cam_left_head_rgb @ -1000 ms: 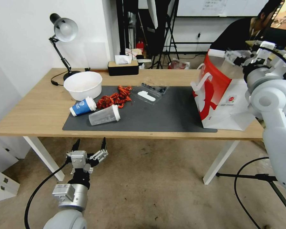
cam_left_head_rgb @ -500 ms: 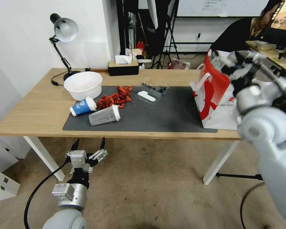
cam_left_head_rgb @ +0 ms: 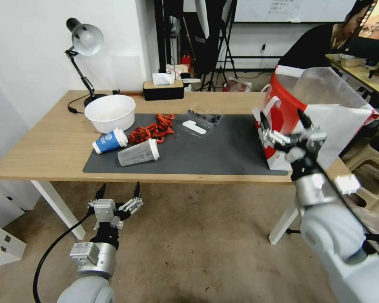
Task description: Pick up the trash from the table and place it into the takeout bag.
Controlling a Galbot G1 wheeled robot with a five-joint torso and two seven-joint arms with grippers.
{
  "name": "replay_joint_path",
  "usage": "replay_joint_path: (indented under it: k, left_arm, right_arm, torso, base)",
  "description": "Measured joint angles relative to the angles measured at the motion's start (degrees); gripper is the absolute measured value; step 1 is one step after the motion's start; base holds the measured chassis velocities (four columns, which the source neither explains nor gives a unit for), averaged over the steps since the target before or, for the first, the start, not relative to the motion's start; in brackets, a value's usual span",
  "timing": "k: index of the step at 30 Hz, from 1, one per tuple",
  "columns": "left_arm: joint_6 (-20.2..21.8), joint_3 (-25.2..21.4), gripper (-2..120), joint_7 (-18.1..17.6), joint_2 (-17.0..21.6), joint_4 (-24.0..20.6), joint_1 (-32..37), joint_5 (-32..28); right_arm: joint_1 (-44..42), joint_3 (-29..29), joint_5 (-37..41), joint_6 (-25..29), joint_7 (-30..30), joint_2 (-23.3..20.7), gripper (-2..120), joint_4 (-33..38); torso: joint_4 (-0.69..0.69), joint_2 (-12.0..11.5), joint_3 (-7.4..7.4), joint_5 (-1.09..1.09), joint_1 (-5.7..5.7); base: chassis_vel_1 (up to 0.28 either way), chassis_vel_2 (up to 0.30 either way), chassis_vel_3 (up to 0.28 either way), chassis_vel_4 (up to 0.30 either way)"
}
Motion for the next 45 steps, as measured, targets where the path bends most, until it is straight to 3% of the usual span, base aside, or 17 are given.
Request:
replay_joint_path:
  k: [9, 24, 36, 40, 45]
  left_arm:
    - [-0.04, -0.01, 100, -0.01, 0.18, -0.02, -0.08, -0.07]
    - [0.04, 0.2, 100, -0.03, 1.16, 0.19, -0.57, -0.27]
    - [0.68, -1.26, 100, 1.3, 8.28, 2.9, -6.01, -4.04]
    - [3.37, -1.18, 100, 2.06, 13.21, 4.36, -10.69, -9.53]
    - [3.61, -1.09, 100, 3.02, 17.56, 6.87, -13.94, -13.62]
  right_arm:
    - [-8.74, -1.27, -4.67, 5.39, 3.33, 3.95, 100, -4.06]
    - [-10.41, -2.34, -6.25, 7.11, 4.45, 6.54, 100, -7.77]
    - [-9.45, -2.99, -6.7, 6.37, 4.52, 7.02, 100, -8.52]
    - [-9.27, -2.91, -6.94, 5.91, 4.52, 7.42, 100, -8.57]
    - [-8.9, -2.94, -7.2, 5.63, 4.51, 7.88, 100, -8.8]
  torso:
    - [0.0, 0.0, 0.0, -0.02, 0.0]
    - [0.0, 0.0, 0.0, -0.01, 0.01]
    - [0.02, 0.0, 0.01, -0.02, 0.01]
    - [-0.01, 0.0, 0.01, -0.01, 0.01]
    - [-0.01, -0.01, 0.01, -0.02, 0.02]
  base:
    - [0.0, 0.0, 0.0, 0.0]
    - [0.0, 0.0, 0.0, 0.0]
    - [0.0, 0.0, 0.0, 0.0]
    - [0.0, 0.0, 0.0, 0.0]
    - [0.0, 0.0, 0.0, 0.0]
